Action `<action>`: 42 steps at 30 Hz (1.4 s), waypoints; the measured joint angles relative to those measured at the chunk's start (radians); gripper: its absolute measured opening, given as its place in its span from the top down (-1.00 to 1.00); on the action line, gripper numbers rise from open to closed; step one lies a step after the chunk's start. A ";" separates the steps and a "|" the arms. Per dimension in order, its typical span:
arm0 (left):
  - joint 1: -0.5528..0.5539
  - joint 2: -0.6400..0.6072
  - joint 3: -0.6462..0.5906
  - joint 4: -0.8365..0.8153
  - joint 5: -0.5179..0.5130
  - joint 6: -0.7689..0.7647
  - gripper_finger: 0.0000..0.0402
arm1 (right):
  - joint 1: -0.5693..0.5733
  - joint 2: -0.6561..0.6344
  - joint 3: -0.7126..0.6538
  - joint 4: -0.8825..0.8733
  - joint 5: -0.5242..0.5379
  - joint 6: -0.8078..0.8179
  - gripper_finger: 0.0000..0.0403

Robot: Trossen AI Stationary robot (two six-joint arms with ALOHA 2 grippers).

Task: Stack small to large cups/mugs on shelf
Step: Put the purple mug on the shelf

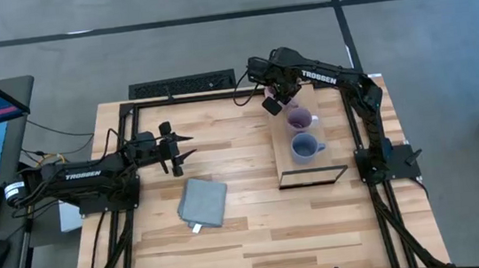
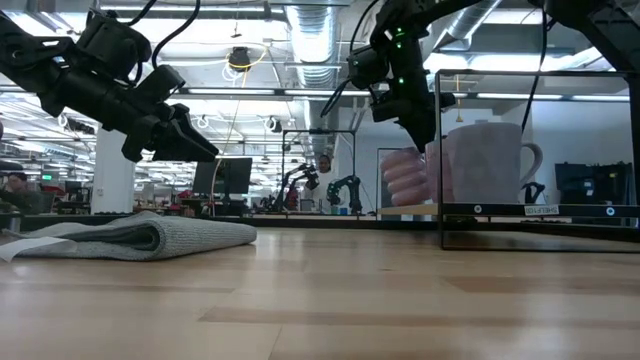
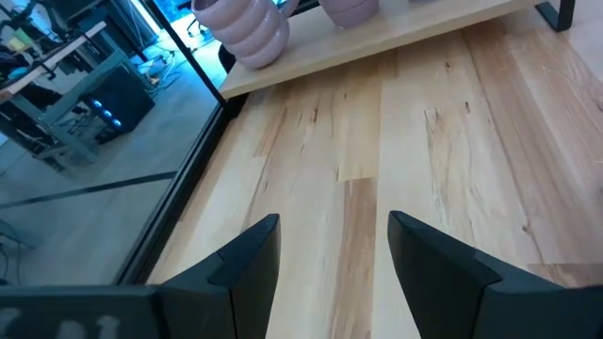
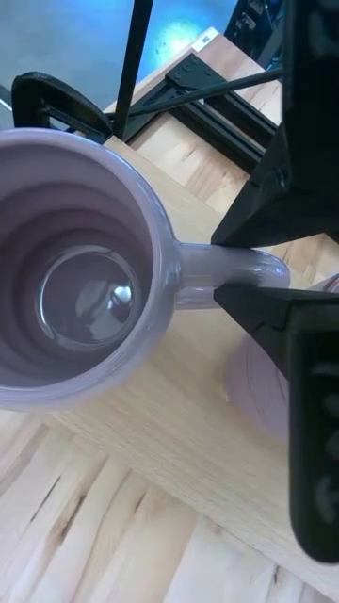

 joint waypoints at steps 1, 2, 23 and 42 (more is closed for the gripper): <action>0.000 0.000 0.000 0.000 0.000 0.000 0.06 | 0.000 0.000 0.000 0.000 0.000 0.000 0.56; 0.000 0.000 0.000 0.000 0.000 0.000 0.06 | 0.000 0.000 0.000 0.000 0.000 0.000 0.56; 0.000 0.000 0.000 -0.016 0.000 0.001 0.06 | 0.000 0.000 0.000 0.000 0.006 -0.064 0.16; 0.000 0.000 0.000 -0.023 0.000 0.002 0.06 | 0.022 0.005 -0.038 0.041 -0.160 -0.051 0.38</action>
